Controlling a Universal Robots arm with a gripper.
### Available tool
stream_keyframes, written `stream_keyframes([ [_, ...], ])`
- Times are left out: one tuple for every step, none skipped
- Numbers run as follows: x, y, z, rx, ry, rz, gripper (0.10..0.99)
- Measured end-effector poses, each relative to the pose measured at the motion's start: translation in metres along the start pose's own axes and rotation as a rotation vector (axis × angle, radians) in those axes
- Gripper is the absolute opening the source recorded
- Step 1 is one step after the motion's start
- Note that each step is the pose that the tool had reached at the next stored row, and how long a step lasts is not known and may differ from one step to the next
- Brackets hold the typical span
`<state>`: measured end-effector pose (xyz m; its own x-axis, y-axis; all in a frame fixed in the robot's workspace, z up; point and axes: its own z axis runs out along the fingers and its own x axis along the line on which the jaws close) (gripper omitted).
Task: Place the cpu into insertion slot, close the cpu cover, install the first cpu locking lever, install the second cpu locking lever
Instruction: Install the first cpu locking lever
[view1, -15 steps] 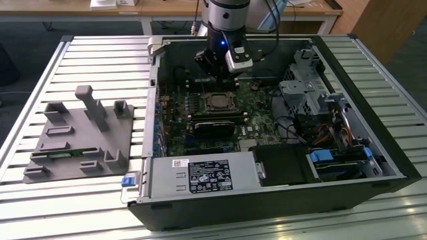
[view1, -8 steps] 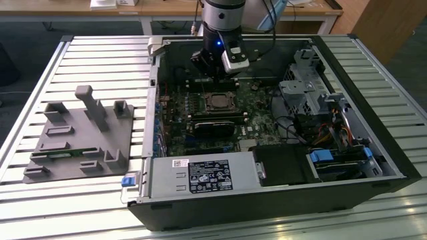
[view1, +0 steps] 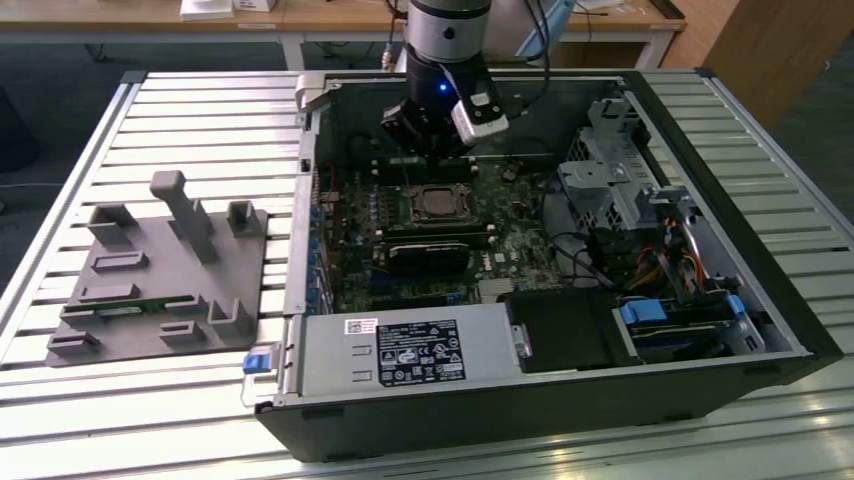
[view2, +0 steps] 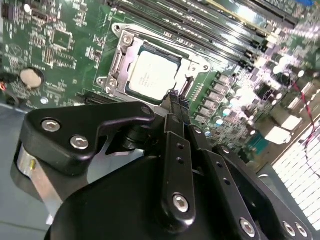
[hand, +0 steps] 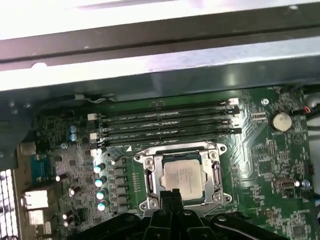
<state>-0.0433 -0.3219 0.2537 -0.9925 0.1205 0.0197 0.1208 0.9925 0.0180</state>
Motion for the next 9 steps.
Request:
stream_keyframes([
  [0.0, 0.0, 0.0001, 0.0, 0.0002, -0.015, 0.106],
  [0.0, -0.0001, 0.0001, 0.0, 0.0001, -0.028, 0.106],
  [0.0003, -0.0002, 0.0001, 0.0, -0.0015, -0.034, 0.106],
  [0.0009, -0.0003, 0.0002, 0.0, -0.0034, -0.037, 0.106],
  [0.0021, -0.0005, 0.0003, 0.0, -0.0047, -0.039, 0.106],
  [0.0038, -0.0007, 0.0003, 0.0, -0.0058, -0.04, 0.106],
  [0.006, -0.001, 0.0003, 0.0, -0.0066, -0.041, 0.106],
  [0.0085, -0.0013, 0.0004, 0.0, -0.0077, -0.041, 0.106],
  [0.0112, -0.0016, 0.0005, -0.001, -0.0084, -0.041, 0.106],
])
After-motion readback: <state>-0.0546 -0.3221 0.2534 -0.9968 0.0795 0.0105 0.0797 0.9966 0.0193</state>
